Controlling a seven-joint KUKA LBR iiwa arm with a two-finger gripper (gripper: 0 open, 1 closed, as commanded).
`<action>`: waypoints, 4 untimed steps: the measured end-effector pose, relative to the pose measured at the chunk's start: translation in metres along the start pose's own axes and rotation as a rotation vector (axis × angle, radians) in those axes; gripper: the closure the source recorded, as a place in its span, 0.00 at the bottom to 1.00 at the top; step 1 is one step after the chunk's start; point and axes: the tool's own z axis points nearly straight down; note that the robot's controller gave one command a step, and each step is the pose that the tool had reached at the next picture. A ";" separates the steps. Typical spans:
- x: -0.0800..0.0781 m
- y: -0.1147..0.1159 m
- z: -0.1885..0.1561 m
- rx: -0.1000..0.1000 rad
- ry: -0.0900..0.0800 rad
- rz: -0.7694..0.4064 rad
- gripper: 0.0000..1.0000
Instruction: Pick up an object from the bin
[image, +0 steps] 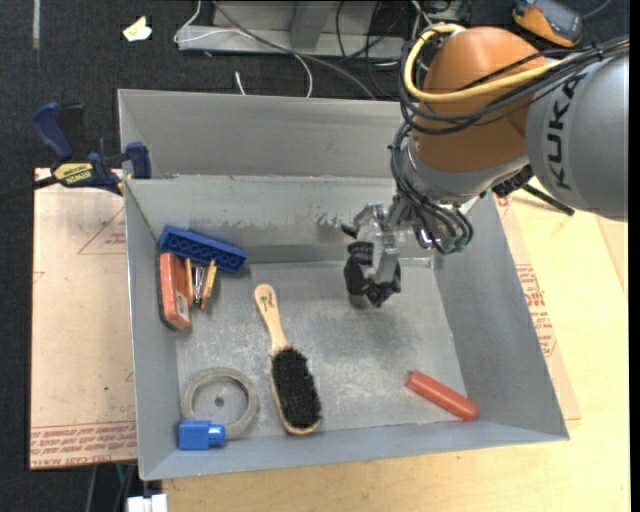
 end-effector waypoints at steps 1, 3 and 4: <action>0.042 0.006 0.034 -0.003 -0.001 0.253 1.00; 0.046 -0.010 0.133 -0.006 -0.005 0.548 1.00; 0.046 -0.010 0.133 -0.007 -0.005 0.549 1.00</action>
Offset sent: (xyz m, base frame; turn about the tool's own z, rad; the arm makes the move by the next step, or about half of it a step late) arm -0.0354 -0.0283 -0.1027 0.3165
